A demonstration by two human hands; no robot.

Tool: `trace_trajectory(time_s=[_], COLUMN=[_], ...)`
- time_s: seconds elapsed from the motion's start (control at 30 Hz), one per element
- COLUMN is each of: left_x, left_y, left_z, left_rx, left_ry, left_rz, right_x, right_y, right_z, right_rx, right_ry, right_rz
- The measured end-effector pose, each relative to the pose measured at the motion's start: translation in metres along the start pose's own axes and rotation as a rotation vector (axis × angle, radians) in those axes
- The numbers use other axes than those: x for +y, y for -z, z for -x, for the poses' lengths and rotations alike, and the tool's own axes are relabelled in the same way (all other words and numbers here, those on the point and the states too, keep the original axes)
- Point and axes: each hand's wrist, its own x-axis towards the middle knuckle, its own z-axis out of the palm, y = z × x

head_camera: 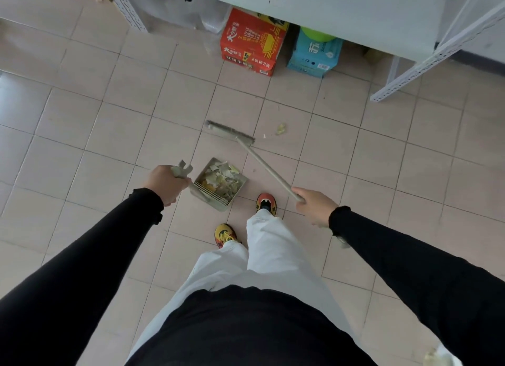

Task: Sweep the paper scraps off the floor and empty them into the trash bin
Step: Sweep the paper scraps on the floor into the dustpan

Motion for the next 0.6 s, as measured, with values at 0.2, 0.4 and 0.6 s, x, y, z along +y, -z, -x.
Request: trace_trajectory(time_s=[0.2, 0.4, 0.6], left_x=[-0.008, -0.020, -0.030], left_y=[0.000, -0.001, -0.001], left_z=[0.008, 0.012, 0.019], left_rx=[-0.013, -0.011, -0.010], left_ry=[-0.007, -0.011, -0.019], left_rz=[-0.010, -0.023, -0.038], right_x=[-0.036, -0.019, 0.005], right_y=[-0.043, -0.075, -0.083], right_z=[-0.023, 0.025, 0.062], right_rx=[-0.061, -0.211, -0.124], right_ry=[-0.015, 0.003, 0.028], right_rz=[0.020, -0.196, -0.301])
